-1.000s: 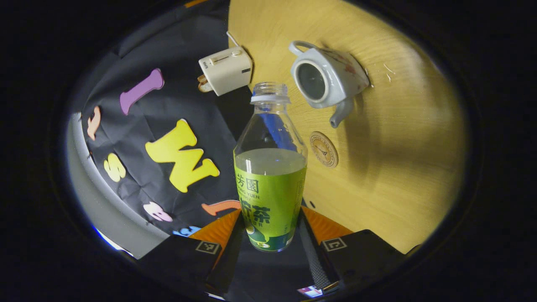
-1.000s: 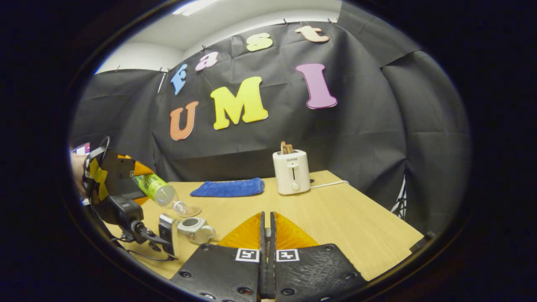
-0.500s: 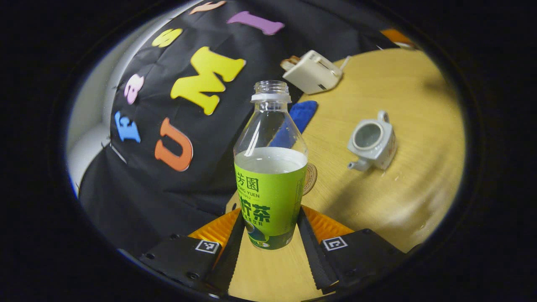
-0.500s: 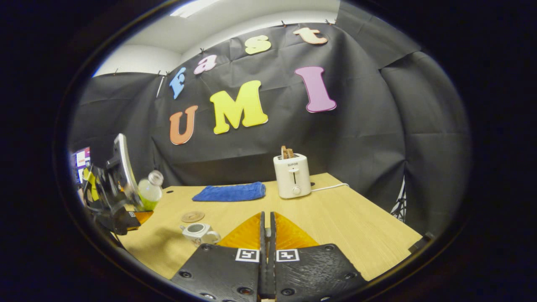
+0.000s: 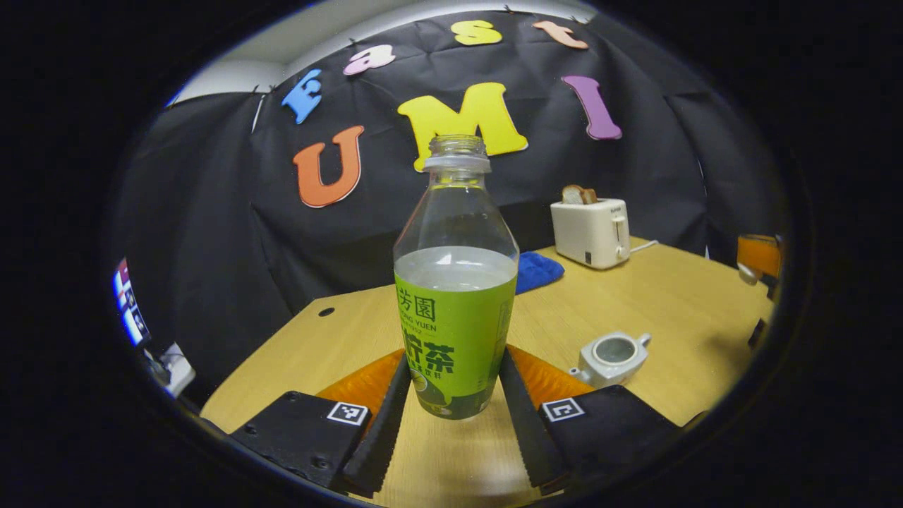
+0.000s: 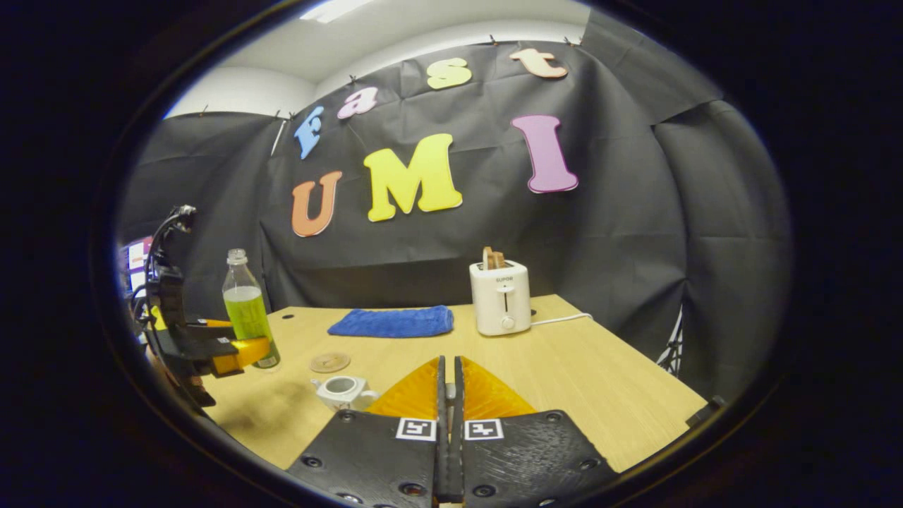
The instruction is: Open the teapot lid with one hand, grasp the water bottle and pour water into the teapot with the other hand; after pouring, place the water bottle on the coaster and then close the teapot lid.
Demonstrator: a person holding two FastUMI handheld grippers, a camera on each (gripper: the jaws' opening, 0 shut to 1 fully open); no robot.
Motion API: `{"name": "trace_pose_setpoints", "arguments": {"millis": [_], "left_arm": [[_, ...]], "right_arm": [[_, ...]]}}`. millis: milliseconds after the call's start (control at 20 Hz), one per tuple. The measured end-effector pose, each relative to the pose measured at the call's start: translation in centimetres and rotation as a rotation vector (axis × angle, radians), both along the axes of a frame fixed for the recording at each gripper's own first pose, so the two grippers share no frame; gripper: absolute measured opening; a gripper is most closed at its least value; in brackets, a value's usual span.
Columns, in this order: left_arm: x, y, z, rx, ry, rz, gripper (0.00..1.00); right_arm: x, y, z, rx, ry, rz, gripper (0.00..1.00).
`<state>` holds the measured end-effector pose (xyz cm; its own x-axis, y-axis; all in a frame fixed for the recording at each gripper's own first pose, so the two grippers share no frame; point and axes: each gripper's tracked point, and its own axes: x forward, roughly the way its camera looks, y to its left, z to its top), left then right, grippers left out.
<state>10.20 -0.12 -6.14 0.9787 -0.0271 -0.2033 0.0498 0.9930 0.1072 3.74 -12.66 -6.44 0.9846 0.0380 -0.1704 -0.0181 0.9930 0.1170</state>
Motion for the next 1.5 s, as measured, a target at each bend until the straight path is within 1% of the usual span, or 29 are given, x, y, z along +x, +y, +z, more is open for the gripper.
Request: {"name": "trace_pose_setpoints", "arguments": {"millis": [150,200,300,650,850,1150,1250,1300,1500], "left_arm": [[2.0,-0.2,0.7,-0.115,-0.037,-0.007,0.75],[2.7,-0.4,0.9,-0.142,-0.053,-0.011,0.75],[4.3,-0.6,1.1,-0.162,-0.069,-0.022,0.74],[8.8,-1.4,0.5,-0.122,-0.094,-0.054,0.74],[10.9,-2.2,-1.2,-0.120,-0.055,-0.069,0.75],[12.0,-1.7,-4.4,-0.113,0.041,-0.050,0.76],[12.2,-1.6,-4.8,-0.114,0.049,-0.045,0.73],[12.3,-1.6,-4.9,-0.112,0.053,-0.046,0.76],[12.4,-1.5,-5.9,-0.106,0.083,-0.044,0.77]], "right_arm": [[0.1,0.2,-0.4,-0.003,0.006,-0.005,0.00],[0.2,0.3,-0.5,-0.002,0.010,-0.007,0.00],[0.4,0.5,-1.0,0.001,0.020,-0.009,0.00],[0.7,0.2,-2.4,0.016,0.047,-0.018,0.00],[0.9,-0.2,-3.5,0.026,0.068,-0.027,0.00],[1.2,-1.0,-4.3,0.043,0.087,-0.041,0.00],[1.3,-0.9,-4.5,0.041,0.090,-0.038,0.00],[1.3,-0.8,-4.6,0.041,0.093,-0.035,0.00],[1.3,-0.8,-4.8,0.044,0.098,-0.034,0.00]]}}
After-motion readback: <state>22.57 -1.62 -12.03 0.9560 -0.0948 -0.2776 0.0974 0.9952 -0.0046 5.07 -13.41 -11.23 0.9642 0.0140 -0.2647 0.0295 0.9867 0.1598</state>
